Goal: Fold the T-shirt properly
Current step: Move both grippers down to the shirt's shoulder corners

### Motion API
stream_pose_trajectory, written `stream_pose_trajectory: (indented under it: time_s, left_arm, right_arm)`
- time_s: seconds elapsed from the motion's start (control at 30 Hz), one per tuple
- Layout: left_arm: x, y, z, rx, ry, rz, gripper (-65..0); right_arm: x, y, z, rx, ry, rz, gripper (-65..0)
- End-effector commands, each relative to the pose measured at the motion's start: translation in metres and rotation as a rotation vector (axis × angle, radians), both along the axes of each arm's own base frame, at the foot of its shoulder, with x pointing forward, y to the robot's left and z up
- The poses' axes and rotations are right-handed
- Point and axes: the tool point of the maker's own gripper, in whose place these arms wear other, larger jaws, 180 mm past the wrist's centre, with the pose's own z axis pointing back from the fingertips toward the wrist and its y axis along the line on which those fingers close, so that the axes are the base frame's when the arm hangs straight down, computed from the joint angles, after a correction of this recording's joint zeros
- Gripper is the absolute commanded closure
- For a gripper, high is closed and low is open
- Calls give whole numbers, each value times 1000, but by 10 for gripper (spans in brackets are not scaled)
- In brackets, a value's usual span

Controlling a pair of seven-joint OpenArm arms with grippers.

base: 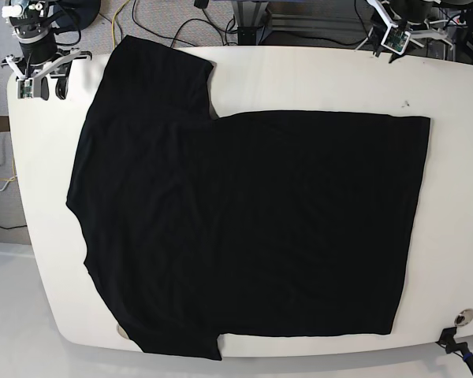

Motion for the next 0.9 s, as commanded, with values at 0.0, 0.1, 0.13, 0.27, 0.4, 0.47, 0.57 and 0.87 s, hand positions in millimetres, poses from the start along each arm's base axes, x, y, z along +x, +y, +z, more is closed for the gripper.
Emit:
stream_pose_trajectory:
  time_s: [0.0, 0.1, 0.13, 0.27, 0.4, 0.47, 0.57, 0.87]
  left_arm:
    - [3, -4, 10, -6, -23, -10, -143]
    - [7, -1, 11, 3, -36, -6, -151]
    - [7, -2, 11, -1, -38, -10, -148]
    - [10, -3, 13, 1, -50, -13, -150]
    - [17, 6, 20, 20, -85, -3, -154]
    - [25, 19, 27, 57, -116, 9, -157]
    - [39, 36, 39, 108, -170, 21, -162]
    - [86, 48, 57, 98, -264, -2, -169]
  right_arm:
    - [5, -3, 7, -6, -8, 3, -206]
    - [18, 12, 8, 128, -14, 47, -208]
    - [22, 19, 10, 182, -19, 69, -206]
    - [34, 32, 15, 362, -42, 156, -206]
    - [39, 18, -3, 417, -12, 139, -207]
    - [42, 6, -15, 420, 3, 102, -210]
    - [45, -6, -30, 411, 27, 59, -210]
    - [48, -3, -69, 300, 154, 87, -215]
